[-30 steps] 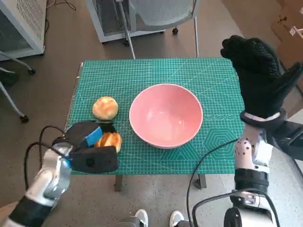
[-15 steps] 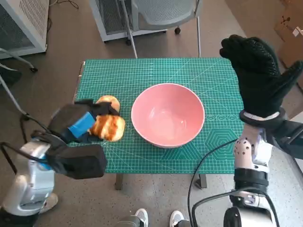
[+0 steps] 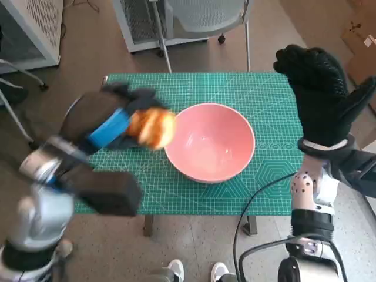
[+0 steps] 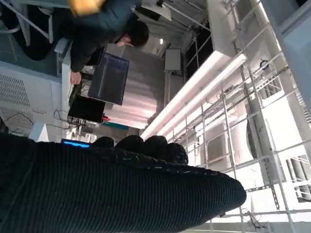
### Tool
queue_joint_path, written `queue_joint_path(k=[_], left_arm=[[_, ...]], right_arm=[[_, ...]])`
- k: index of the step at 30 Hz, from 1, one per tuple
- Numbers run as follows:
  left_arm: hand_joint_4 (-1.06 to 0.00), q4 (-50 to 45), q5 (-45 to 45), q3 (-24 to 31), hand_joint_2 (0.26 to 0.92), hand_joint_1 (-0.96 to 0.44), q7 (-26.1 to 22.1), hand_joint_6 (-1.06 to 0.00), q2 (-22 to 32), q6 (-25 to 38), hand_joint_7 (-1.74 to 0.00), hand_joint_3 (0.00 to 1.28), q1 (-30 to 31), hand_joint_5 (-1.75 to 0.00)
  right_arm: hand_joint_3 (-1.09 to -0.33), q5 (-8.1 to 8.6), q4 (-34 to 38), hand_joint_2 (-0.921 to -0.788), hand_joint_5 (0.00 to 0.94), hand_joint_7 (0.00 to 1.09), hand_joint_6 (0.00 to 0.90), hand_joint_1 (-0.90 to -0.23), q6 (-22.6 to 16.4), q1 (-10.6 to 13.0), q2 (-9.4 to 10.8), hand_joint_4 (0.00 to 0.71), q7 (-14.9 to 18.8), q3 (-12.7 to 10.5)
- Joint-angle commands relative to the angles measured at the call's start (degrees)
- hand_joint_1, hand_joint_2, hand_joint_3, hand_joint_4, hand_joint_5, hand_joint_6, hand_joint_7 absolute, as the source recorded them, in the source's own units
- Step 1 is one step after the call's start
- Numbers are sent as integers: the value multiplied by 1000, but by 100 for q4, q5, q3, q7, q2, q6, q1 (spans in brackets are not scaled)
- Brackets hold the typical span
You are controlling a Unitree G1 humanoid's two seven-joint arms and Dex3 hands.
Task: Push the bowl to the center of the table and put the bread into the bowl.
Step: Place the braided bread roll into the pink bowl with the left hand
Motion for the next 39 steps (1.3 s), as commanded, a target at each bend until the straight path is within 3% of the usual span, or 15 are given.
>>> queue_joint_path(k=[1,12,25,26,28,31,34,39], left_arm=[[-825,619,75,-375,902,3,28,-716,-311,-296,-1103,3,-587,-983],[-735,2595,176,-1170,920,1,26,-638,-1055,-960,-1169,42,-1686,-1102],[-699,4091,89,-1442,921,1,-164,-576,-1471,-1258,-1216,84,-2099,-1156],[-622,4142,48,-1421,914,-6,-227,-526,-1489,-1207,-1110,81,-2094,-1037],[-532,4152,11,-1402,907,-19,-377,-478,-1507,-1044,-724,51,-2058,-570],[-177,3943,28,-1418,835,-105,-885,-191,-1529,-378,-360,20,-2007,-186],[-57,3883,54,-1453,794,-192,-1086,-85,-1551,-93,-233,9,-2033,-60],[-9,3698,65,-1493,774,-338,-1346,-48,-1484,136,-178,5,-2018,-9]], right_arm=[[-763,17,-10,-921,0,3,378,-646,58,142,-41,292,35,-23],[-764,17,-211,-921,0,3,378,-645,95,289,-129,290,-38,-54],[-760,-1,-447,-921,1,0,360,-650,125,465,-179,289,-180,-91],[-760,-4,-458,-921,0,0,360,-649,127,472,-180,289,-191,-92],[-758,-9,-474,-921,0,0,360,-647,130,484,-181,287,-209,-94],[-756,-9,-471,-921,0,0,359,-645,134,488,-185,285,-236,-106],[-755,-18,-460,-921,0,0,359,-643,129,482,-180,284,-258,-105],[-751,-53,-376,-921,0,0,360,-641,81,451,-151,284,-291,-93]])
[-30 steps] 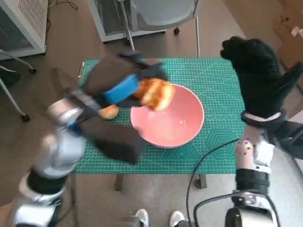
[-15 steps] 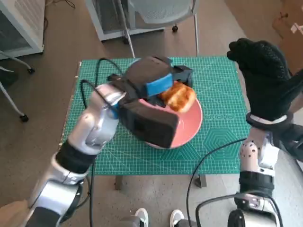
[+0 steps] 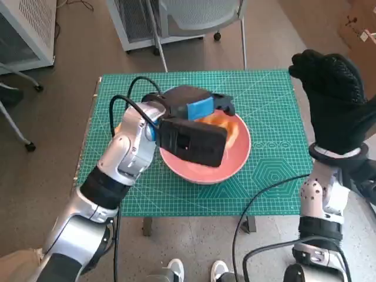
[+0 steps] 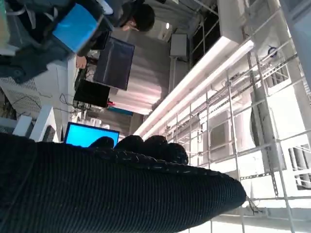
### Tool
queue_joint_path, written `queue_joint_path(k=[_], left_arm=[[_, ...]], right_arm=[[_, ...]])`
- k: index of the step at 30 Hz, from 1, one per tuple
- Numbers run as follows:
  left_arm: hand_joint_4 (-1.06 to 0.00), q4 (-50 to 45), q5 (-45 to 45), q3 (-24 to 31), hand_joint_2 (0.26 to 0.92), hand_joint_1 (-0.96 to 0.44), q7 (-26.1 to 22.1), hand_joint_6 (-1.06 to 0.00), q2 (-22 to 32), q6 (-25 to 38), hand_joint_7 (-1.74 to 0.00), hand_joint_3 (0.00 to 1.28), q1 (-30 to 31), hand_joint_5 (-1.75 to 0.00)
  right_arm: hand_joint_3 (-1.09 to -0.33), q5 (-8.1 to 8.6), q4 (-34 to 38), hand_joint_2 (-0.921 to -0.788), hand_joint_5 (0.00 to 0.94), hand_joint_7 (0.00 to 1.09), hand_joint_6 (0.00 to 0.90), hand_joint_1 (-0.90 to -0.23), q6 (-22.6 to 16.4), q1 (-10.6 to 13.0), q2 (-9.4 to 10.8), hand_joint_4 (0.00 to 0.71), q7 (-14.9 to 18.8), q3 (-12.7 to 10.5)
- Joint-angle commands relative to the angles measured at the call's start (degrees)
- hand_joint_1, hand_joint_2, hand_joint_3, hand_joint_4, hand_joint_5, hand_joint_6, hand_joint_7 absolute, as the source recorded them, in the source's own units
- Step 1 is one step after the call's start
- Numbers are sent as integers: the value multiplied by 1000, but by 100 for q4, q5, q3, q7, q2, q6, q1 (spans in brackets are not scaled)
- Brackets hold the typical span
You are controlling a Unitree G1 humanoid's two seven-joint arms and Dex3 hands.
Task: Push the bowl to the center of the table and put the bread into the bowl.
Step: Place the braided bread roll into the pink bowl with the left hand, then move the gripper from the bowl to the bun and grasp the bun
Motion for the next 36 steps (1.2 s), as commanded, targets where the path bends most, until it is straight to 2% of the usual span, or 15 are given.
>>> queue_joint_path(k=[1,11,17,23,27,30,36], left_arm=[[-5,-257,-17,-6,773,-357,-211,-46,53,149,-173,4,-31,-6],[1,-447,-306,226,774,-410,-163,-39,276,-169,-157,4,164,1],[1,-570,-995,750,779,-460,-313,-38,618,-672,-159,5,341,1],[1,-742,-1596,1404,776,-467,-487,-52,1249,-1029,-142,2,527,1],[1,-946,-1676,1690,767,-406,-524,-74,1630,-905,-106,1,622,1],[1,-1277,-1520,1852,753,-352,-437,-86,1919,-586,-93,1,800,1],[1,-1590,-1225,1928,734,-275,-342,-101,2256,-6,-74,0,1058,1]], right_arm=[[-751,-81,107,-921,0,0,360,-642,6,74,4,284,-66,4],[-747,-120,174,-921,1,1,361,-644,-33,40,90,286,-102,58],[-747,-113,126,-921,0,1,361,-652,-26,79,119,286,-91,77],[-747,-85,61,-921,1,0,360,-652,-8,131,99,287,-68,70],[-748,-67,8,-921,1,0,360,-652,19,156,77,287,-77,56],[-747,-49,16,-921,1,1,362,-653,23,161,65,288,-69,35],[-746,-48,21,-921,1,3,366,-655,16,160,77,288,-79,22]])
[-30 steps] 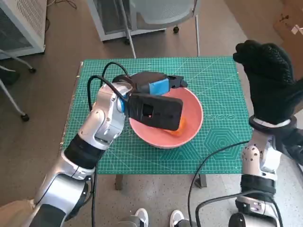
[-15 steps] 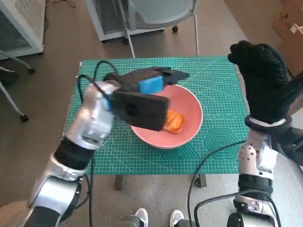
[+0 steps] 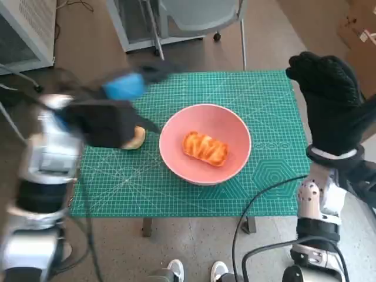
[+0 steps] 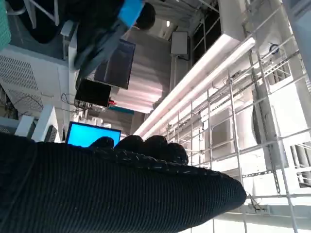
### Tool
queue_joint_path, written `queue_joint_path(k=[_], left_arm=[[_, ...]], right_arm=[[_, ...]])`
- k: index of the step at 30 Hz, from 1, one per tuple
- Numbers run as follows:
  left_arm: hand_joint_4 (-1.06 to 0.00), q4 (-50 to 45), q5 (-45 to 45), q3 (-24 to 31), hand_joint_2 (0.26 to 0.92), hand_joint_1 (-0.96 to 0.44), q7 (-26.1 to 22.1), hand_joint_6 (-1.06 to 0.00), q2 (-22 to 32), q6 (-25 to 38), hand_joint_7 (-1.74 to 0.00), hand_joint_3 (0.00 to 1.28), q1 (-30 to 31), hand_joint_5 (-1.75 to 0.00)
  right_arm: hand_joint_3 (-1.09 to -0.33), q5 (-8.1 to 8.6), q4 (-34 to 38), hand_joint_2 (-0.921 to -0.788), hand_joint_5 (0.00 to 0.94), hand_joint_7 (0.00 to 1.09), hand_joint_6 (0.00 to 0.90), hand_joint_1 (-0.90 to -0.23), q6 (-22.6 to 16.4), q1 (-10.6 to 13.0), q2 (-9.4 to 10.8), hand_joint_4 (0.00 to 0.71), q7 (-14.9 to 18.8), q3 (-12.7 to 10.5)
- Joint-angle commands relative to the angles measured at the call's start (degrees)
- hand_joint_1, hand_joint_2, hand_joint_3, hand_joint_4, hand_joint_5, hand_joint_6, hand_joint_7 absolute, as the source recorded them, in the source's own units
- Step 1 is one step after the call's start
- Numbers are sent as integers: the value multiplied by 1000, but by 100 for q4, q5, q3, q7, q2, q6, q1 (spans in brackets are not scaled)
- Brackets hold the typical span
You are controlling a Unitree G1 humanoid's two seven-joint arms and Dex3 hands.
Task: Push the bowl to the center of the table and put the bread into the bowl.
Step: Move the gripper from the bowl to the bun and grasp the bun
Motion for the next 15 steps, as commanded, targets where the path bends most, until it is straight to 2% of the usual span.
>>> queue_joint_path(k=[1,7,15], left_arm=[[1,-257,197,48,732,-257,62,-103,239,412,-71,0,231,1],[1,-295,346,-18,727,-217,130,-116,364,533,-61,0,442,1],[1,131,374,-149,724,-225,185,-121,300,404,-48,0,523,1]], right_arm=[[-746,17,27,-921,1,3,366,-655,61,115,23,288,-30,0],[-742,10,138,-921,0,2,365,-659,61,42,36,287,-14,9],[-736,34,197,-921,0,2,364,-662,117,-18,36,285,46,44]])
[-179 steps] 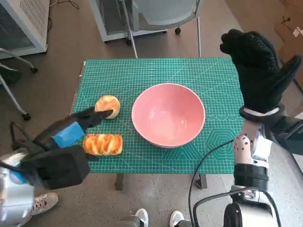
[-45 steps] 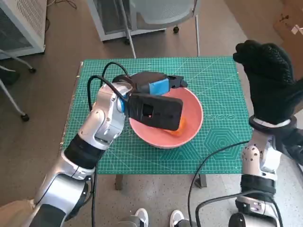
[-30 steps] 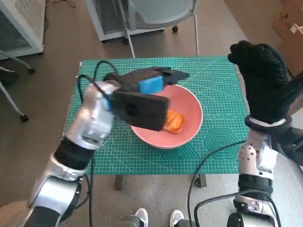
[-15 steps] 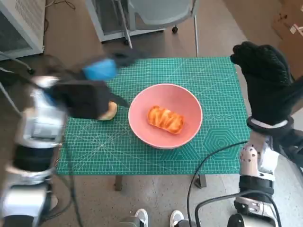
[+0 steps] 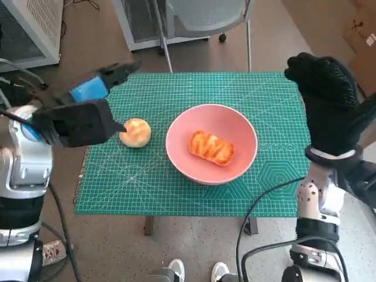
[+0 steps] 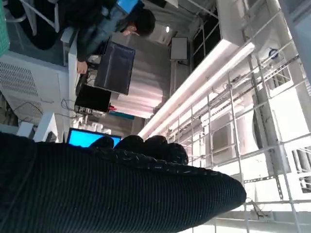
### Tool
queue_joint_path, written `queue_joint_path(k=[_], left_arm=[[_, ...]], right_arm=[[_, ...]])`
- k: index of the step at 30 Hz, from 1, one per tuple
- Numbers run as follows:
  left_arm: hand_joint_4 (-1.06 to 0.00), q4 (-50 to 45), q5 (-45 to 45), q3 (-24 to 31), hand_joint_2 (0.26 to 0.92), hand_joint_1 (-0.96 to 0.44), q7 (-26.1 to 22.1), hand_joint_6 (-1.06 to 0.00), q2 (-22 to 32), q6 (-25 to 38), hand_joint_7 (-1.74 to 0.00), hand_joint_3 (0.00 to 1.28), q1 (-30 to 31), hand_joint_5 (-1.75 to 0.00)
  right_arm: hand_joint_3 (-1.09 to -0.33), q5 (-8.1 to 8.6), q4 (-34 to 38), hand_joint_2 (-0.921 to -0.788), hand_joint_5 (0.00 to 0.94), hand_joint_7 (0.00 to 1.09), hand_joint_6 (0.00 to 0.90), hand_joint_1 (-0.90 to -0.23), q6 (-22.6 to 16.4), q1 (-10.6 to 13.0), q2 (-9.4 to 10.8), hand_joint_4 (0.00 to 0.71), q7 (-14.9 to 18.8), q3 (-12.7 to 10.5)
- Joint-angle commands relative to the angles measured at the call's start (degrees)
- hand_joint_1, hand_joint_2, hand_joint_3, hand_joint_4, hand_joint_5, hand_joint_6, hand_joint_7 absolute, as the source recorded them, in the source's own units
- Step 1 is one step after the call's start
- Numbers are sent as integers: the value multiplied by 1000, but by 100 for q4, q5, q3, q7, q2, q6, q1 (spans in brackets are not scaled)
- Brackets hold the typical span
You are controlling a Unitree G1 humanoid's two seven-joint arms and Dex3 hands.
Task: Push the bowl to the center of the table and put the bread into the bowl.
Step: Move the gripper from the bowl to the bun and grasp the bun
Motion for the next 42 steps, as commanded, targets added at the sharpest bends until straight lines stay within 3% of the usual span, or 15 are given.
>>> queue_joint_path(k=[1,10,27,33,39,40,41,42], left_arm=[[1,277,57,-154,724,-231,105,-121,-28,-90,-47,0,8,1],[1,914,185,-482,724,-263,240,-126,-181,-274,-33,0,-130,1],[1,3878,1008,-1474,729,-272,1193,-158,-975,-749,-30,2,-1010,1],[-28,4899,1212,-1725,732,-195,1564,-264,-1307,-762,-60,2,-1298,-9],[-199,5651,1406,-1963,765,-57,1938,-445,-1552,-756,-67,16,-1470,-22],[-266,5762,1472,-2036,781,-40,2036,-479,-1584,-757,-63,16,-1486,-142],[-330,5841,1513,-2087,809,40,2104,-525,-1604,-762,-70,43,-1501,-382],[-422,5904,1537,-2120,849,156,2154,-596,-1619,-771,-81,82,-1517,-727]], right_arm=[[-736,31,123,-921,0,1,364,-662,101,-7,19,285,50,30],[-737,60,134,-921,0,2,366,-663,162,-23,-39,284,140,40],[-732,87,29,-921,0,3,368,-673,312,26,-189,285,189,15],[-724,83,-27,-921,0,3,368,-675,356,43,-218,285,169,1],[-721,59,-95,-921,0,2,368,-675,370,82,-226,285,139,6],[-721,52,-104,-921,0,2,368,-675,366,91,-227,285,134,7],[-721,48,-109,-921,0,2,368,-675,364,97,-227,285,130,7],[-720,46,-114,-921,0,2,368,-675,363,101,-228,285,128,7]])
